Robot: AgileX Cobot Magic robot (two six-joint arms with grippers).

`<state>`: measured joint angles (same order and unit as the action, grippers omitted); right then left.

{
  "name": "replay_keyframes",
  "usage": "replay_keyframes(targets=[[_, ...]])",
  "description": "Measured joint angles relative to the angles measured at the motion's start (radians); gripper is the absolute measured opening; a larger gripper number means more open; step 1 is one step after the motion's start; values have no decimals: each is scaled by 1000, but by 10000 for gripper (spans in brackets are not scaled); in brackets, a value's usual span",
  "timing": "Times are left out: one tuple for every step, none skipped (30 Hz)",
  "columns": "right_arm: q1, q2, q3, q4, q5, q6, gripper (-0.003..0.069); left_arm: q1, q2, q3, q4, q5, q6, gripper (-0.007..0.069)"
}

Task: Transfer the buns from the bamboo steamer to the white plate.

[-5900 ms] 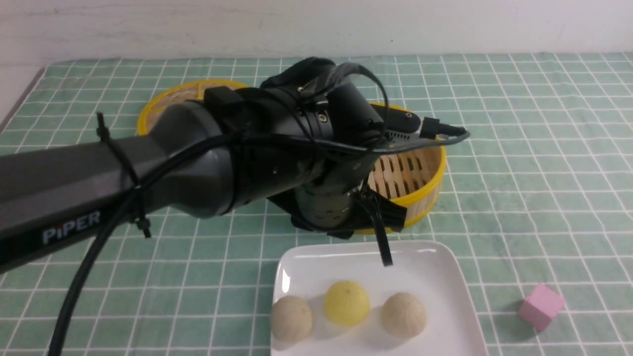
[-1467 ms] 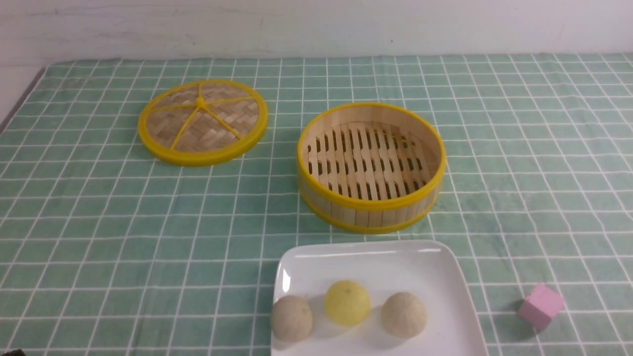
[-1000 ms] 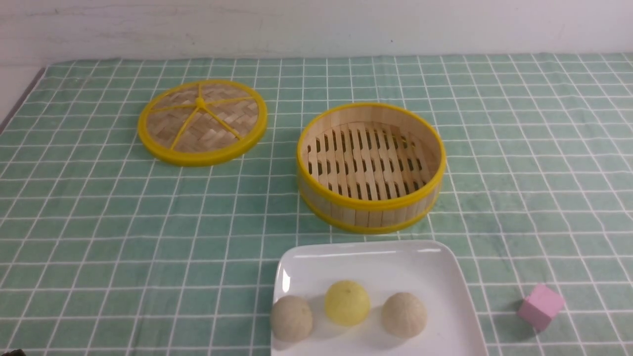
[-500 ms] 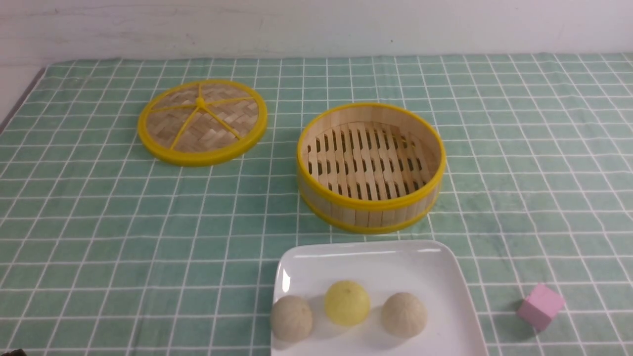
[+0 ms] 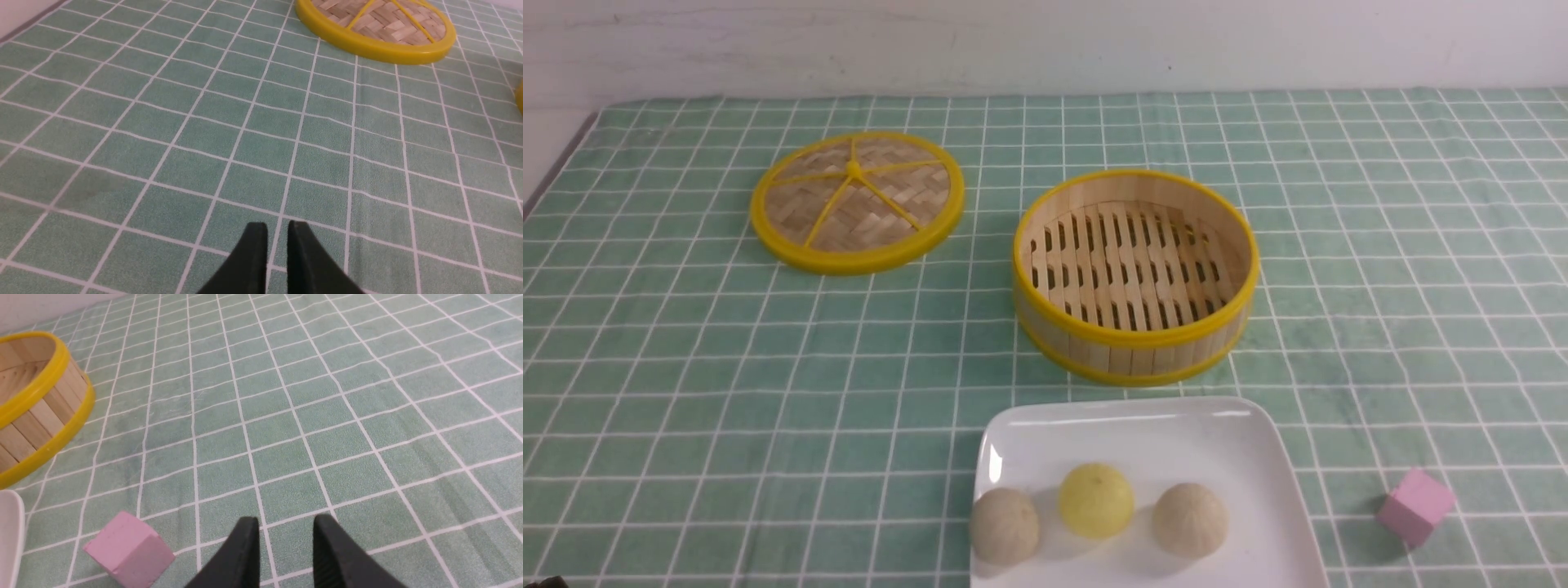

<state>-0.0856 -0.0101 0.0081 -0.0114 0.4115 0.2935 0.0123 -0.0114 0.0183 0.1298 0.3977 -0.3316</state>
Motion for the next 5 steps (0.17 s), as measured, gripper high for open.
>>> replay_keyframes(targets=[[0, 0, 0, 0, 0, 0, 212, 0, 0, 0, 0, 0, 0, 108], [0, 0, 0, 0, 0, 0, 213, 0, 0, 0, 0, 0, 0, 111], [0, 0, 0, 0, 0, 0, 213, 0, 0, 0, 0, 0, 0, 111], [0, 0, 0, 0, 0, 0, 213, 0, 0, 0, 0, 0, 0, 111], [0, 0, 0, 0, 0, 0, 215, 0, 0, 0, 0, 0, 0, 113]])
